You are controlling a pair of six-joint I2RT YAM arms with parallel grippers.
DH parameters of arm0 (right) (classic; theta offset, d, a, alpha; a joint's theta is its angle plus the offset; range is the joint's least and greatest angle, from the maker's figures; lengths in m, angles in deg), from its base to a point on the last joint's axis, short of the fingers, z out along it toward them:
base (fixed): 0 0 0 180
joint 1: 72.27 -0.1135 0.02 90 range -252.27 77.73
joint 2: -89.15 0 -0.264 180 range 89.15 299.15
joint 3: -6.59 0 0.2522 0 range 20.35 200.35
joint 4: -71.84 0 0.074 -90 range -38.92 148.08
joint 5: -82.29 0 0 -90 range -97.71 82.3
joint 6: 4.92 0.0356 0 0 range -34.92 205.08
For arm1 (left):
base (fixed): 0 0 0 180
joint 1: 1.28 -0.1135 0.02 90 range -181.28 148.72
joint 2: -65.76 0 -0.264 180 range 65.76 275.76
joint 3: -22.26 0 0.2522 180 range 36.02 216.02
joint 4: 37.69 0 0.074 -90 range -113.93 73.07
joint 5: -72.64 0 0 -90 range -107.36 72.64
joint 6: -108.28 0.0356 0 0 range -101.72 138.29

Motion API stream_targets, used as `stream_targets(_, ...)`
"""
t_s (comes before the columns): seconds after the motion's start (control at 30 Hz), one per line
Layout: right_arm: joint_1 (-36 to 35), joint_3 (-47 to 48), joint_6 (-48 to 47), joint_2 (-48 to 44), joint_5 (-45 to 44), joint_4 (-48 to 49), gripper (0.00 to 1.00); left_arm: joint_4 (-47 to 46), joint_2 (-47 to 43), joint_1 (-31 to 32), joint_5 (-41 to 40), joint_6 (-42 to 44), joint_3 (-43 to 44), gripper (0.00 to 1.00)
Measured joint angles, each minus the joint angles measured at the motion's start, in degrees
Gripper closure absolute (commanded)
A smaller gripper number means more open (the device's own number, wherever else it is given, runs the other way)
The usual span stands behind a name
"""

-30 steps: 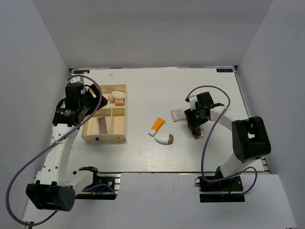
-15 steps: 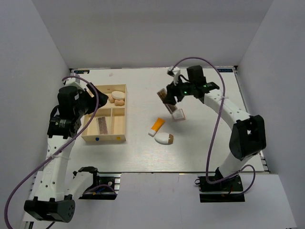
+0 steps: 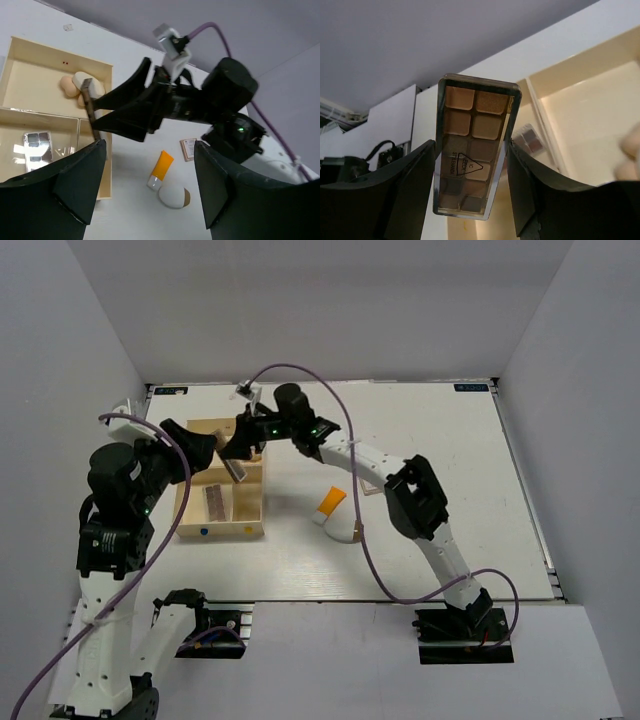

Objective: Organize the makeup

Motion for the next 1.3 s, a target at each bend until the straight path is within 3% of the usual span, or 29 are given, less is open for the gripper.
stream_targets(0.17, -4.9, 2.2, 8.0, 4.8, -3.4, 5.9, 0.98, 2.6, -4.0, -0.1, -0.7, 0.0, 0.0, 0.20)
stream_targets(0.4, -10.1, 2.5, 12.2, 9.0, -10.4, 9.1, 0.94, 4.8, -5.1, -0.1, -1.6, -0.2, 0.0, 0.20)
stream_targets(0.63, -11.7, 3.1, 10.8, 13.1, -17.0, 9.2, 0.47, 5.4, -5.0, -0.1, -1.7, -0.2, -0.1, 0.20)
stream_targets(0.8, -11.5, 3.0, 7.7, 13.4, -18.4, 9.1, 0.31, 5.4, -5.0, -0.1, -1.7, -0.5, -0.5, 0.20)
stream_targets(0.83, -11.4, 3.0, 6.9, 13.4, -18.4, 9.2, 0.18, 5.4, -5.0, -0.1, -1.7, -0.6, -0.7, 0.20)
stream_targets(0.9, -11.2, 2.9, 5.5, 13.4, -18.3, 9.1, 0.11, 5.5, -4.9, -0.1, -1.7, -0.7, -0.7, 0.20)
stream_targets(1.13, -10.4, 1.3, 1.2, 11.6, -17.4, 7.9, 0.11, 5.5, -3.6, -0.1, -1.4, -1.5, -0.7, 0.20)
stream_targets(1.3, -8.8, -0.9, -2.6, 5.8, -16.5, 4.4, 0.11, 5.1, -0.8, -0.1, 0.4, -1.8, -0.5, 0.27)
